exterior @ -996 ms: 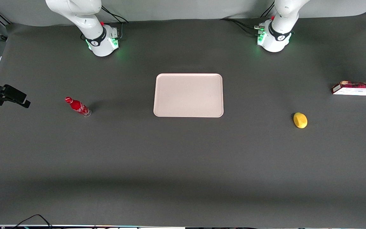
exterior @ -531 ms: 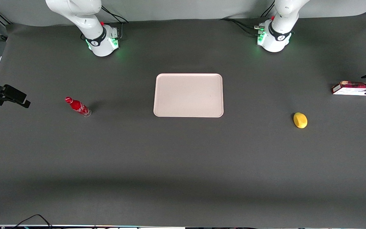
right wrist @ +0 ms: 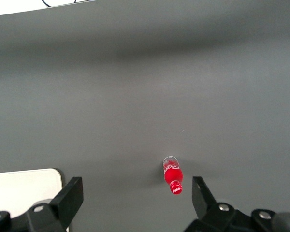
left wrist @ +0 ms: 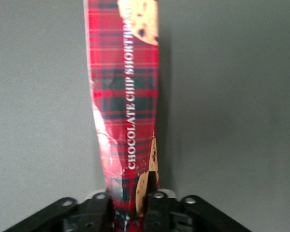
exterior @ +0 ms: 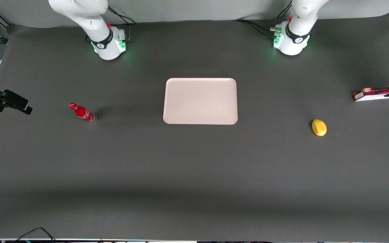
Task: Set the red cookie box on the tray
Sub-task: 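Close the left gripper on the end of the red cookie box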
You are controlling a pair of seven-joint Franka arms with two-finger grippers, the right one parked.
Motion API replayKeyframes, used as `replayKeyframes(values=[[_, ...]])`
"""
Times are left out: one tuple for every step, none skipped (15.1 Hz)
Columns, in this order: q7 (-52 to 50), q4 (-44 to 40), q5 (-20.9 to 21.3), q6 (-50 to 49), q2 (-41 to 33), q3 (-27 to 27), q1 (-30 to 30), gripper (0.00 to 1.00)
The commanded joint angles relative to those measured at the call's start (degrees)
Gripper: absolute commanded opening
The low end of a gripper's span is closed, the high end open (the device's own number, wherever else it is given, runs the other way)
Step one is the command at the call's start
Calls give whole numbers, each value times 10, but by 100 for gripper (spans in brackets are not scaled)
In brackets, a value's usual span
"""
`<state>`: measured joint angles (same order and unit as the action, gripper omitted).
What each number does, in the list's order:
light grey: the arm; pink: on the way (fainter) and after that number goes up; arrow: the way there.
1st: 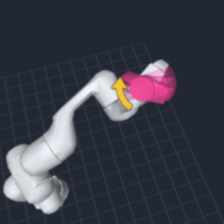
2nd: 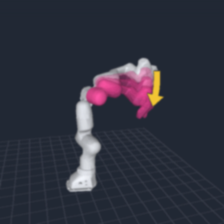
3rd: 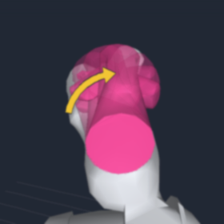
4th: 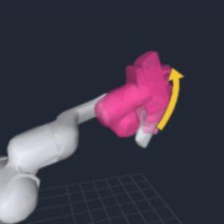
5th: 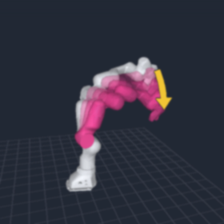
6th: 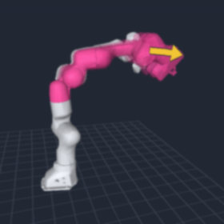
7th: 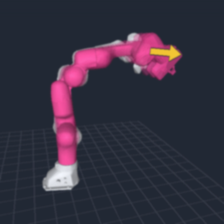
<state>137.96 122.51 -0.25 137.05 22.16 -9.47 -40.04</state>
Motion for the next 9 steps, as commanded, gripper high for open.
replayKeyframes(values=[[16,-4,-30,2,-4,4,-2,0],[15,-12,-33,-3,-4,4,0,0],[13,-22,-33,-7,-5,5,3,0],[13,-31,-33,-10,-12,7,5,0],[12,-43,-33,-15,-19,9,6,0],[11,-54,-33,-23,-24,10,8,0],[10,-70,-34,-37,-28,12,6,0],[10,-87,-34,-59,-33,13,6,0],[9,-108,-34,-81,-39,13,8,0]])
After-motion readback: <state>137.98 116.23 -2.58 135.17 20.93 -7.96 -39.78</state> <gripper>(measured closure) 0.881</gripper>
